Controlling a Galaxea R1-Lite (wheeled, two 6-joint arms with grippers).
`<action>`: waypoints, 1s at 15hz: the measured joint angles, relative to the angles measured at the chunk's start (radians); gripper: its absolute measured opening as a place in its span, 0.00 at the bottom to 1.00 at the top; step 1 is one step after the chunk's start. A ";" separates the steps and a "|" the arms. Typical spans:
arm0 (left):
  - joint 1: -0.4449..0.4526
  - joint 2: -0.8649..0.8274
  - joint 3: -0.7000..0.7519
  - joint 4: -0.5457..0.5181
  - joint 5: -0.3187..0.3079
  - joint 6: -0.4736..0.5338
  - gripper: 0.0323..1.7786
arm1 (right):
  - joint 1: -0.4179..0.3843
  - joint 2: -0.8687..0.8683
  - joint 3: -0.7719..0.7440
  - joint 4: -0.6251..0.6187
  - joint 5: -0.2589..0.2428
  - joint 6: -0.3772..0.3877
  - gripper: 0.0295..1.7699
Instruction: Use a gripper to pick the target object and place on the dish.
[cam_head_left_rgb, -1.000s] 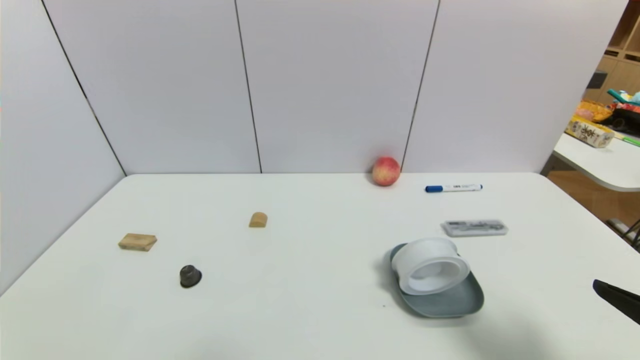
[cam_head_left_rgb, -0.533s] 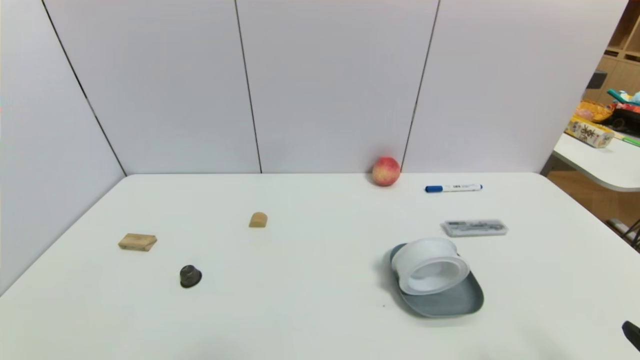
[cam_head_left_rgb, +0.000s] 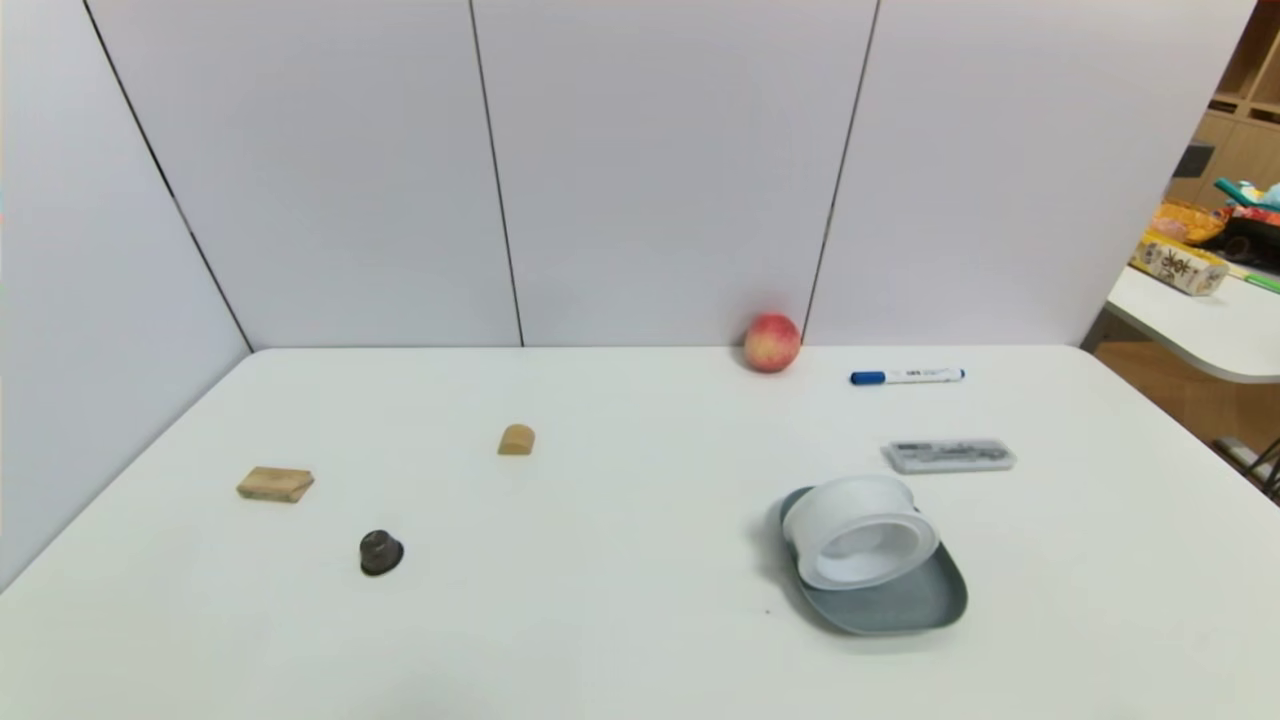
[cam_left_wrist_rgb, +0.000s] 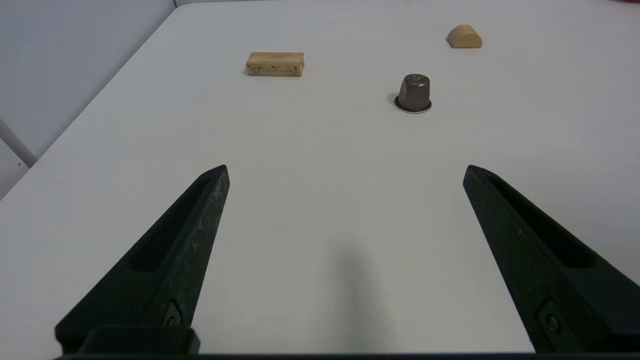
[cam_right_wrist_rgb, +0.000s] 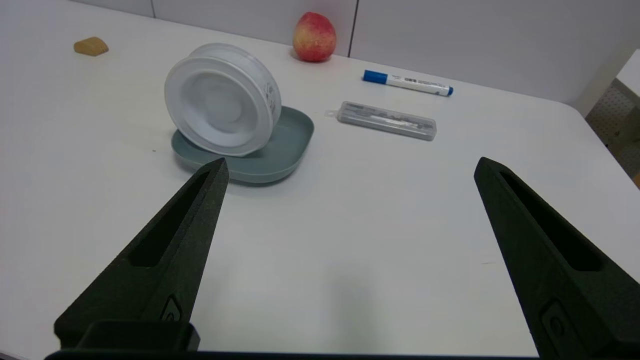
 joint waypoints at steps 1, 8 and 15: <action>0.000 0.000 0.000 0.000 0.000 0.000 0.95 | -0.006 -0.029 0.009 0.025 -0.001 0.001 0.96; 0.000 0.000 0.000 0.000 0.000 0.000 0.95 | -0.012 -0.174 0.018 0.166 -0.187 0.014 0.96; 0.000 0.000 0.000 0.000 0.000 0.000 0.95 | -0.012 -0.189 0.018 0.226 -0.183 0.014 0.96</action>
